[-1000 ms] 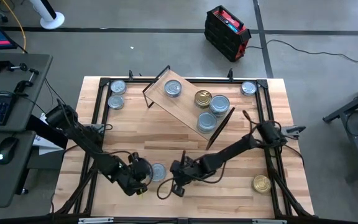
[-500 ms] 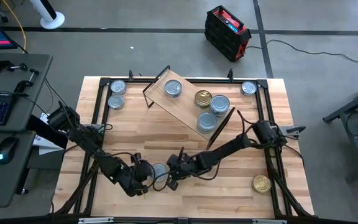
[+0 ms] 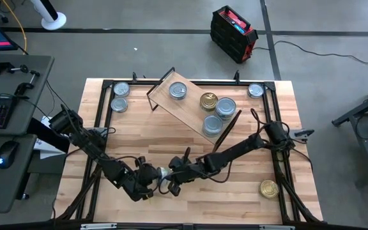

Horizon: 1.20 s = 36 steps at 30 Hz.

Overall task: Stack canned seafood by type on shelf
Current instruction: Stack the white-green tuna can on top of the other white-green tuna cans on the shelf

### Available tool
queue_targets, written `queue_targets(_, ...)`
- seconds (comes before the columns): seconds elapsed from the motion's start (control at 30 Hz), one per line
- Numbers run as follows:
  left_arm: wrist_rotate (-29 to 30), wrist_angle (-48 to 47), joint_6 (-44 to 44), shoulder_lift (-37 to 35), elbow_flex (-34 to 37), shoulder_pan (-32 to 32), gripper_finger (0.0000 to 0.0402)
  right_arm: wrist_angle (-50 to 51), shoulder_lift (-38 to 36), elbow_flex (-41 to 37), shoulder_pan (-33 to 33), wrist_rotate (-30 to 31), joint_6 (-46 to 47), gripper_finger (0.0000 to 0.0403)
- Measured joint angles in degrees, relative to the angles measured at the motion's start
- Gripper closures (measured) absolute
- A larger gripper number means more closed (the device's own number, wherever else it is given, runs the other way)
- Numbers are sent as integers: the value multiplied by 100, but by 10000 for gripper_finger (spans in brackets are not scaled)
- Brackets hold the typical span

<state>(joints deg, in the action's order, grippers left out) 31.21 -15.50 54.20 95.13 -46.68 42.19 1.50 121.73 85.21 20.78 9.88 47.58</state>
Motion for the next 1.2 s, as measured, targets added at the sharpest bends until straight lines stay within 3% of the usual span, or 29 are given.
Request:
queue_targets(0.47,98,1121,209,-13,-15,-174,401,-292,-5,-2,-20,-211,-203,403)
queue_targets(0.67,95,1564,334,-15,-17,-142,401,29,-395,-9,-18,-410,-573,403)
queue_targets(1.03,416,2033,-39,-15,-17,-411,401,1750,-1581,-4,-20,465,-1267,403)
queue_targets(1.2,-75,2008,-180,-275,-23,-521,401,1726,-1749,-4,-18,487,-1404,403)
